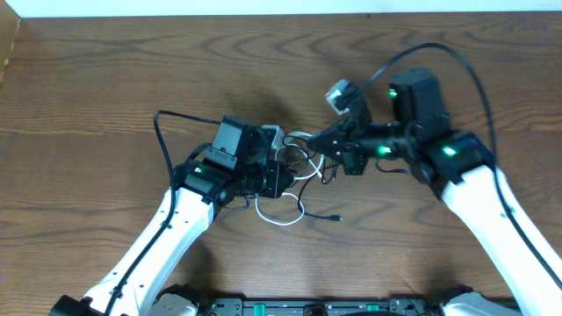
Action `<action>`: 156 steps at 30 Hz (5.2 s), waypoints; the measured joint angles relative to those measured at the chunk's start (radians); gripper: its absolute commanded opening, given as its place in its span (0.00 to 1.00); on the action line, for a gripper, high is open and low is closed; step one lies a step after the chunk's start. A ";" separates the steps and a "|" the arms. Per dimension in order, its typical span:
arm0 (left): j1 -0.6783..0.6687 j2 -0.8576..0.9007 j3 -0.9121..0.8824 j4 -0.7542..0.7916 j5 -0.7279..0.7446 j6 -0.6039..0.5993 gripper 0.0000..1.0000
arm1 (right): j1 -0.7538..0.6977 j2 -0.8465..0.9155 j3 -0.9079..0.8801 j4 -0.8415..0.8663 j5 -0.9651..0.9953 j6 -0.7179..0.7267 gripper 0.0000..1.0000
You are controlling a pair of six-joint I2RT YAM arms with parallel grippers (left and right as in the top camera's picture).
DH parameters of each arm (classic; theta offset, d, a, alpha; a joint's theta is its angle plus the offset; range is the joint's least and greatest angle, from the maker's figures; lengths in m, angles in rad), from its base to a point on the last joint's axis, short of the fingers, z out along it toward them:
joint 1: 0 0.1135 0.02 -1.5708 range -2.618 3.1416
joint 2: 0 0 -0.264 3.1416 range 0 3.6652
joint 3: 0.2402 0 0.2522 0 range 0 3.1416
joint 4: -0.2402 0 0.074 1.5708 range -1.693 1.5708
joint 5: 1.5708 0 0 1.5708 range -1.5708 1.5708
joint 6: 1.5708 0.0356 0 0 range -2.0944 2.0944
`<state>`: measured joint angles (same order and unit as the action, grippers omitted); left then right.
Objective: Untangle cables
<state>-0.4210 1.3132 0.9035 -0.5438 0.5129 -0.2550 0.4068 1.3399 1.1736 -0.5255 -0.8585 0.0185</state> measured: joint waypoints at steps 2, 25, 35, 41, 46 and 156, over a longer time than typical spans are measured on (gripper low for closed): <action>0.000 0.000 0.000 0.047 0.021 0.000 0.32 | 0.000 -0.055 0.005 0.000 0.015 0.000 0.01; -0.001 0.001 0.001 0.064 0.097 -0.010 0.35 | 0.000 -0.152 0.010 -0.269 0.411 0.050 0.35; -0.001 0.001 0.001 -0.028 -0.087 -0.010 0.35 | 0.031 0.027 0.010 -0.484 0.467 -0.068 0.65; -0.001 0.001 0.001 -0.047 -0.209 -0.067 0.35 | 0.129 0.209 0.010 -0.446 0.478 -0.106 0.48; -0.001 0.001 0.001 -0.060 -0.249 -0.089 0.35 | 0.160 0.339 0.010 -0.386 0.561 -0.102 0.30; -0.013 0.092 0.011 -0.091 -0.373 -0.087 0.13 | -0.130 -0.088 0.399 -0.331 0.626 0.163 0.01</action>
<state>-0.4335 1.4055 0.9142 -0.6350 0.1394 -0.3424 0.2771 1.2518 1.5730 -0.8566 -0.2329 0.1818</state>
